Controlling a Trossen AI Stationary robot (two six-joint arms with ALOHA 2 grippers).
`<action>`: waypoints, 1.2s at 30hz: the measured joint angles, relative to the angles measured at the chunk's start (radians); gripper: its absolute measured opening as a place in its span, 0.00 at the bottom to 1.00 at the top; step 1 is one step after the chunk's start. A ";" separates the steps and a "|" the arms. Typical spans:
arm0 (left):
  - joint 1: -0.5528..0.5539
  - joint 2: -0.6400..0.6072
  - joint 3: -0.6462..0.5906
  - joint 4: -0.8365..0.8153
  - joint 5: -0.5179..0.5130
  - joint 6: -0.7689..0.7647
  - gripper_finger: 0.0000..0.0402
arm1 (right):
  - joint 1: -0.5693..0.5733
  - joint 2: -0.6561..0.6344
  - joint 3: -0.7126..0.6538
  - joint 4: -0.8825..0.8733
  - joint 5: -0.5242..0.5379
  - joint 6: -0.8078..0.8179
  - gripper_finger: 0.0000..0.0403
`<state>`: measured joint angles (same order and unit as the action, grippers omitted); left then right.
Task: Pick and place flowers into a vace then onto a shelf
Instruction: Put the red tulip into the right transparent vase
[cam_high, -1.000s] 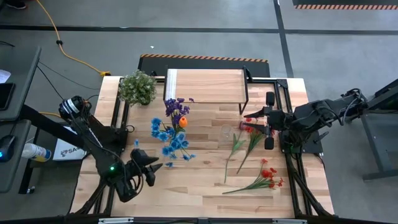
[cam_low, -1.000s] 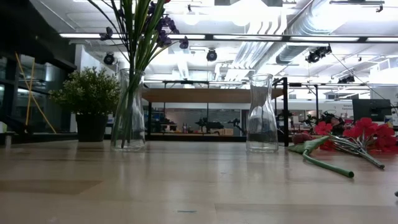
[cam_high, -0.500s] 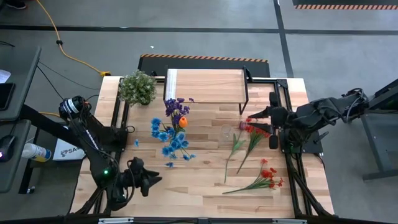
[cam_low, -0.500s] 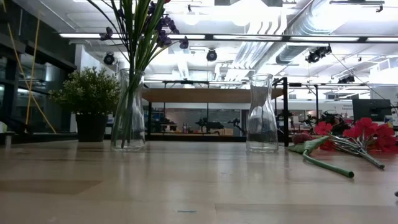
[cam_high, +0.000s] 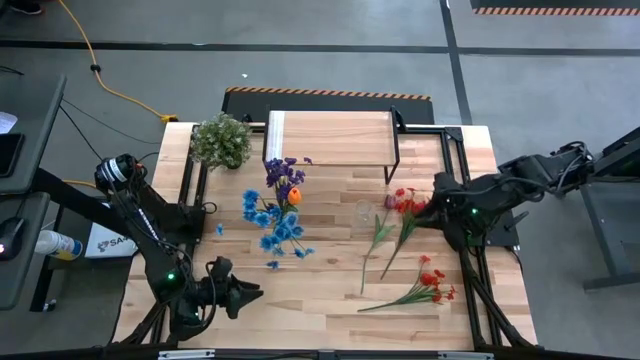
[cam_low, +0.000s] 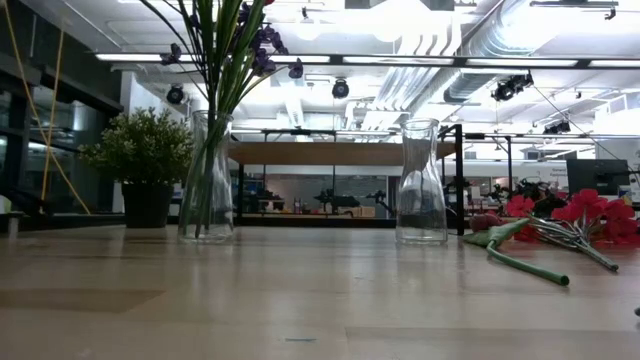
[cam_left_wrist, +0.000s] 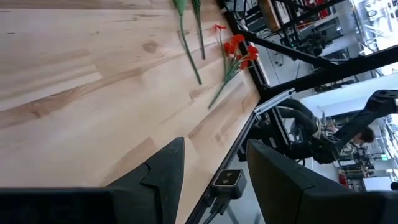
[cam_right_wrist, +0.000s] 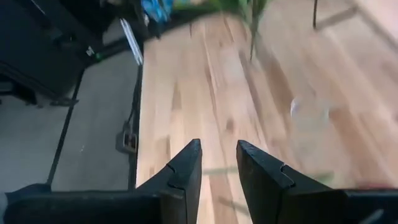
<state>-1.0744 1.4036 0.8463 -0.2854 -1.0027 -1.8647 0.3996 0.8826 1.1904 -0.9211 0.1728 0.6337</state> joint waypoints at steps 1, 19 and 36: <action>0.000 0.000 0.000 0.000 0.000 0.000 0.52 | 0.000 0.001 0.000 -0.022 -0.009 0.023 0.23; 0.000 0.000 0.000 -0.037 0.134 0.058 0.52 | 0.000 0.028 0.000 -0.204 0.029 0.510 0.23; 0.000 0.000 0.000 -0.277 0.442 0.051 0.52 | 0.000 0.335 0.000 -0.203 -0.051 0.851 0.23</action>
<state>-1.0740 1.4040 0.8463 -0.5621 -0.5610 -1.8133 0.4000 1.2178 1.1904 -1.1240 0.1222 1.4842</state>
